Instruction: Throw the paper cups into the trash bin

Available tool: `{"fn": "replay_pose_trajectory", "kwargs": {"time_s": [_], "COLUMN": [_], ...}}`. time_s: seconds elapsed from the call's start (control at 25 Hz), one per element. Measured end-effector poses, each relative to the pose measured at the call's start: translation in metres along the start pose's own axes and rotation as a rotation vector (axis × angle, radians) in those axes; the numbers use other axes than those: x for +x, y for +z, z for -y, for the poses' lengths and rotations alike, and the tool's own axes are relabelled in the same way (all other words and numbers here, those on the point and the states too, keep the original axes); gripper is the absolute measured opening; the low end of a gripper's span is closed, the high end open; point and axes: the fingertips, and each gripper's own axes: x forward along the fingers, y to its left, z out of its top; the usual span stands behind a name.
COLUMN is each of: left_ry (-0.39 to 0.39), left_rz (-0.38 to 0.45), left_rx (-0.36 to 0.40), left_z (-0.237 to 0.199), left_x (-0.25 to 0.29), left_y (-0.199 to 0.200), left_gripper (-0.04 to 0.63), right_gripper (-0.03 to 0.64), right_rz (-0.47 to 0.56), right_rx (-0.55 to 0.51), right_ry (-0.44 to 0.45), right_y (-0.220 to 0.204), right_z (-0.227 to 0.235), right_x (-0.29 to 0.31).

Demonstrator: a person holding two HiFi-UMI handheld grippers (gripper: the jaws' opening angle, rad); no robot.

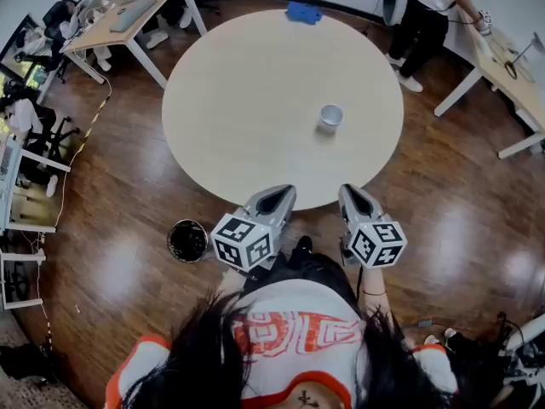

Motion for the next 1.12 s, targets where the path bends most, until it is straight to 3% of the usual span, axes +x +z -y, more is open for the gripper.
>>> {"fn": "replay_pose_trajectory", "kwargs": {"time_s": [0.24,0.64,0.92,1.12], "left_ry": [0.02,0.098,0.075,0.048], "left_rz": [-0.015,-0.037,-0.058,-0.074], "left_rx": [-0.008,-0.003,-0.026,-0.029], "left_z": [-0.016,-0.096,-0.113,-0.115], "left_x": [0.003,0.005,0.013,0.023], "left_y": [0.008,0.031,0.044,0.045], "left_gripper": [0.0,0.0,0.0,0.0], "right_gripper": [0.049,0.095,0.122,0.133], "right_rz": [-0.07,-0.182,-0.302,-0.415], "right_rx": [-0.126,-0.205,-0.34,-0.369], "right_ry": [-0.004,-0.091,-0.177,-0.195], "right_y": [0.007,0.017,0.019,0.005], "right_z": [0.017,0.061,0.084,0.095], "right_x": [0.05,0.142,0.19,0.214]}}
